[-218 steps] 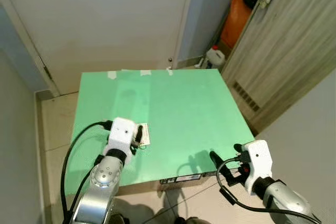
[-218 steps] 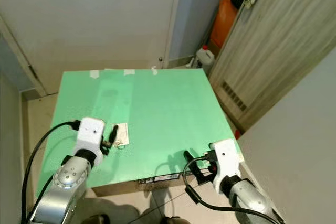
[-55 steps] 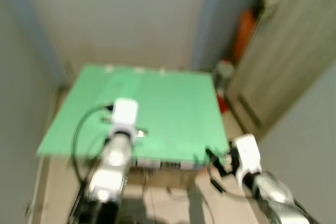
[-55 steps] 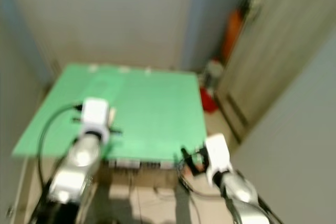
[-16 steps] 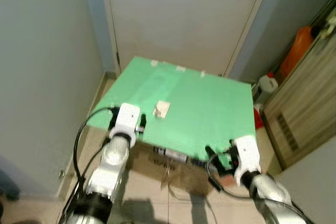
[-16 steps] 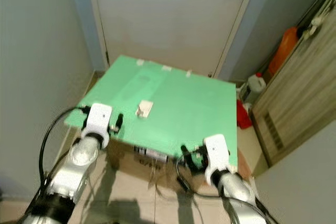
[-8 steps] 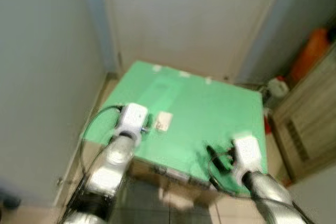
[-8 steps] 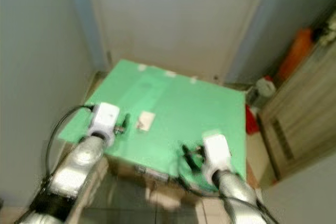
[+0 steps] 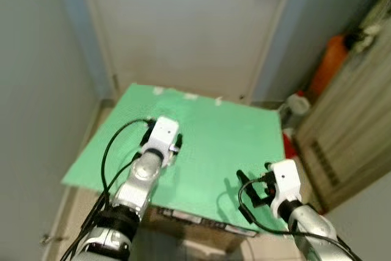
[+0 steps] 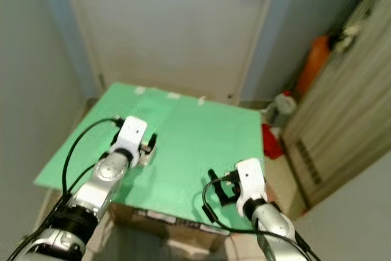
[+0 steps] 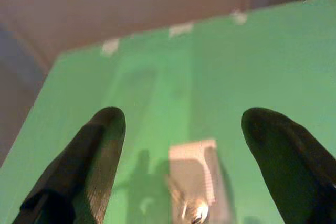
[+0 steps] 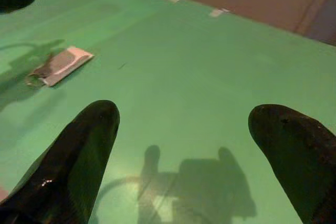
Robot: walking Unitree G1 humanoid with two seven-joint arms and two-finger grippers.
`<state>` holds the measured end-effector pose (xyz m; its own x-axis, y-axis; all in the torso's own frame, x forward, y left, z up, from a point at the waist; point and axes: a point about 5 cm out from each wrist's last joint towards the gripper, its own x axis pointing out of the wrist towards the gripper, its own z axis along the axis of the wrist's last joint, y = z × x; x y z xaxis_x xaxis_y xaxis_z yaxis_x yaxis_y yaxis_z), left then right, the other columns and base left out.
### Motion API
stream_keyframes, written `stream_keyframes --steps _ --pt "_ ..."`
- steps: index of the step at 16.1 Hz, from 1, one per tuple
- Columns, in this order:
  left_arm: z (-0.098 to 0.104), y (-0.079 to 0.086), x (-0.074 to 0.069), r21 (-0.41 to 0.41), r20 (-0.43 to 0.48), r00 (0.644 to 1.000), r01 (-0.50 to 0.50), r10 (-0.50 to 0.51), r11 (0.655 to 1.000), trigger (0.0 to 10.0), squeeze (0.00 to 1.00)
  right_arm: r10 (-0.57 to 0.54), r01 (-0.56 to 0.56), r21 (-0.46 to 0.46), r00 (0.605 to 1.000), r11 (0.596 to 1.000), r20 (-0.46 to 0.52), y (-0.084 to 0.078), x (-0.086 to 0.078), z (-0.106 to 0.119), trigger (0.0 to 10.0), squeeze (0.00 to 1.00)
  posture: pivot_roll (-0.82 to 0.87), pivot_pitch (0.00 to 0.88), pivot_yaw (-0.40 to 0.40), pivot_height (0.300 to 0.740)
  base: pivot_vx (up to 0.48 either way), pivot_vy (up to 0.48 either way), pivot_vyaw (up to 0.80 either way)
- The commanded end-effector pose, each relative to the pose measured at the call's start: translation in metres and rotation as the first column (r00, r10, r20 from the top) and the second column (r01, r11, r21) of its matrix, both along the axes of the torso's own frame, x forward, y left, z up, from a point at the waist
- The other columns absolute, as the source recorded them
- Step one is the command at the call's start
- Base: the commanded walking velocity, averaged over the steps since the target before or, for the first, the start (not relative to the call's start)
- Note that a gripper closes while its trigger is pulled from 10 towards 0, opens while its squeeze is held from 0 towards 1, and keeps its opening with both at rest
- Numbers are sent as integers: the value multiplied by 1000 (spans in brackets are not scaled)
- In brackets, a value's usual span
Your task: Hang keys on a hook
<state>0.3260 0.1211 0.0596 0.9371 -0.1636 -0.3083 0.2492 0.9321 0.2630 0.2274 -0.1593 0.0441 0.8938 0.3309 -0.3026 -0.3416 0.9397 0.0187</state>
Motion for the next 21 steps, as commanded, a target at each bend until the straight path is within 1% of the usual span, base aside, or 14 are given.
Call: stream_keyframes --steps 1,3,4,5,7,9,12,14,15,16,17,18,19,21 --pt "2 -4 3 -28 3 1000 -6 6 1000 10000 0 -10 10 -21 1000 1000 3 -7 -1 0 10000 0 -66 63 -57 740 0 0 0" --pt "-6 -5 4 -34 -19 1000 -9 8 999 10000 0 -11 11 -27 1000 1000 0 -11 -4 1 10000 0 -84 74 -67 740 0 0 0" --pt "-10 -2 6 -25 -33 999 -20 19 999 10000 0 -7 6 -51 1000 999 -6 -18 -11 4 10000 0 -115 94 -84 740 0 0 0" --pt "-11 -1 6 -23 -36 999 -28 27 999 10000 0 -6 6 -61 1000 998 -9 -22 -14 5 10000 0 -125 99 -89 740 0 0 0" --pt "-17 2 4 -37 -56 997 -60 58 998 10000 0 -14 12 -95 999 995 -31 -37 -25 7 10000 0 -163 117 -110 740 0 0 0" --pt "-26 -1 -1 -61 -89 993 -80 74 995 10000 0 -25 20 -123 999 992 -43 -48 -34 11 10000 0 -206 142 -125 740 0 0 0" --pt "-32 -10 -4 -69 -104 992 -78 71 995 10000 0 -31 22 -143 998 989 -58 -53 -42 17 10000 0 -241 166 -139 740 0 0 0" --pt "-34 -16 -6 -51 -104 993 -59 53 997 10000 0 -36 25 -150 997 988 -70 -57 -50 17 10000 0 -257 183 -141 740 0 0 0" --pt "-37 -17 -8 -38 -114 992 -63 58 997 10000 0 -37 26 -151 997 988 -73 -57 -54 18 10000 0 -262 187 -141 740 0 0 0" --pt "-39 -15 -9 -29 -119 990 -73 69 997 10000 0 -39 27 -151 996 988 -77 -57 -57 19 10000 0 -265 192 -139 740 0 0 0" --pt "-43 -10 -12 -3 -128 988 -90 89 996 10000 0 -44 31 -151 996 988 -84 -55 -60 20 10000 0 -267 199 -136 740 0 0 0" --pt "-44 -8 -13 9 -127 987 -97 97 995 10000 0 -46 33 -151 995 988 -86 -56 -61 20 10000 0 -266 200 -135 740 0 0 0" --pt "-46 -2 -14 33 -117 986 -115 118 993 10000 0 -51 37 -151 995 988 -90 -57 -62 20 10000 0 -263 205 -129 740 0 0 0" --pt "-47 2 -16 40 -107 986 -128 132 991 10000 0 -57 42 -148 994 988 -97 -57 -65 20 10000 0 -250 208 -130 740 0 0 0"
